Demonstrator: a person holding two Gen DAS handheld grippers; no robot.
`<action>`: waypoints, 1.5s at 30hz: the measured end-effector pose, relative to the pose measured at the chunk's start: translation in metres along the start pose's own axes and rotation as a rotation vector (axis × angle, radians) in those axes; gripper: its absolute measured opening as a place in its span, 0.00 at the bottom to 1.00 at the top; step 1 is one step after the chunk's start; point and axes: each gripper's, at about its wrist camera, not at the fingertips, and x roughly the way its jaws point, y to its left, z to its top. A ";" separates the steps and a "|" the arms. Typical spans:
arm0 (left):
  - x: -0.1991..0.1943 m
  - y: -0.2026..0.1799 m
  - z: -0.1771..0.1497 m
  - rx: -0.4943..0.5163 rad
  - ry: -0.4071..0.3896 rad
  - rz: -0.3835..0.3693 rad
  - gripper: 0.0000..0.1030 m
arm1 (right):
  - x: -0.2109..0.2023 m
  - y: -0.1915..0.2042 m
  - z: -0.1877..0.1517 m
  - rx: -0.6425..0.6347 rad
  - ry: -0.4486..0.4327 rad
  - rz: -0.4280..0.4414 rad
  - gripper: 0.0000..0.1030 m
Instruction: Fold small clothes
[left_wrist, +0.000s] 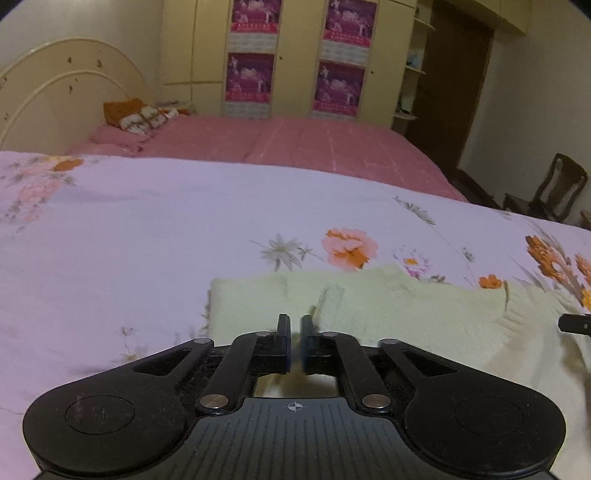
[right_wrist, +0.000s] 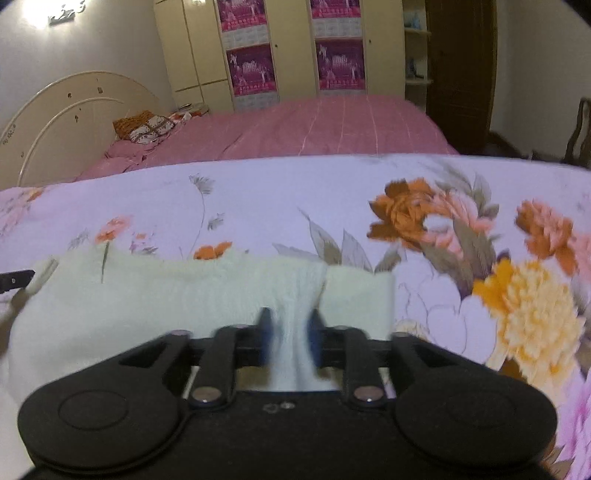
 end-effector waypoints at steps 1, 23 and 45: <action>0.000 0.001 0.001 -0.012 0.002 -0.004 0.34 | -0.002 -0.001 0.001 0.013 -0.007 0.029 0.46; -0.013 -0.024 0.003 0.100 -0.107 0.074 0.03 | -0.020 0.015 0.002 -0.029 -0.100 -0.049 0.08; -0.040 0.009 -0.017 -0.006 -0.033 0.161 0.89 | -0.034 0.014 -0.008 -0.031 -0.068 -0.135 0.30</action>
